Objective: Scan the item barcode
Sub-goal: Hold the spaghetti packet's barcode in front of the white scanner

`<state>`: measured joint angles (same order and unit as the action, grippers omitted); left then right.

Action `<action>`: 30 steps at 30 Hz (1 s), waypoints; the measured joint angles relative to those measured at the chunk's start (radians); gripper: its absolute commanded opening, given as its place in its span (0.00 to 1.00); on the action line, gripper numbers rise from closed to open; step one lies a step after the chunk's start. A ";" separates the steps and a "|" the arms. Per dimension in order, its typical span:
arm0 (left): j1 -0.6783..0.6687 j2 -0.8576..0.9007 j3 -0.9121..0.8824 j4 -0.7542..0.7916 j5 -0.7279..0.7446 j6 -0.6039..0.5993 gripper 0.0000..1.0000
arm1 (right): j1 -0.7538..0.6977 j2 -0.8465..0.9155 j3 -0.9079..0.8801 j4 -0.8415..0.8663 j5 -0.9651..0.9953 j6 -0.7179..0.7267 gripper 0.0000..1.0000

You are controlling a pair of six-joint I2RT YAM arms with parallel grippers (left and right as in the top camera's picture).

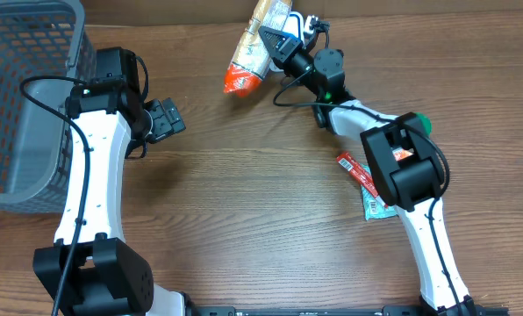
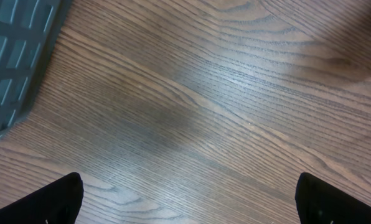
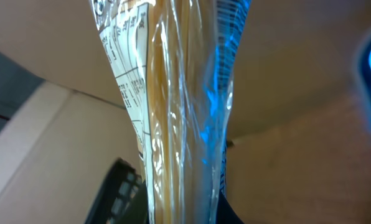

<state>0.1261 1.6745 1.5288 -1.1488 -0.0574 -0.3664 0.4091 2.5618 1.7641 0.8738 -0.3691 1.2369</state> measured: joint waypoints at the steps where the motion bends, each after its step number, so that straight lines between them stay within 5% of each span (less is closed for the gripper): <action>1: 0.000 0.000 0.000 0.000 0.000 0.000 1.00 | -0.009 -0.010 0.000 -0.046 -0.037 -0.004 0.04; 8: 0.000 0.000 0.000 0.000 0.000 0.000 1.00 | -0.016 -0.148 0.000 -0.347 -0.148 -0.071 0.04; 19: 0.000 0.000 0.000 0.000 0.000 0.000 1.00 | -0.013 -0.599 0.020 -1.387 -0.203 -0.526 0.04; 30: 0.000 0.000 0.000 0.000 0.000 0.000 1.00 | -0.008 -0.618 0.005 -2.026 -0.112 -0.916 0.04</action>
<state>0.1261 1.6745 1.5288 -1.1488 -0.0574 -0.3664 0.4007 1.9438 1.7687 -1.1522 -0.4808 0.3214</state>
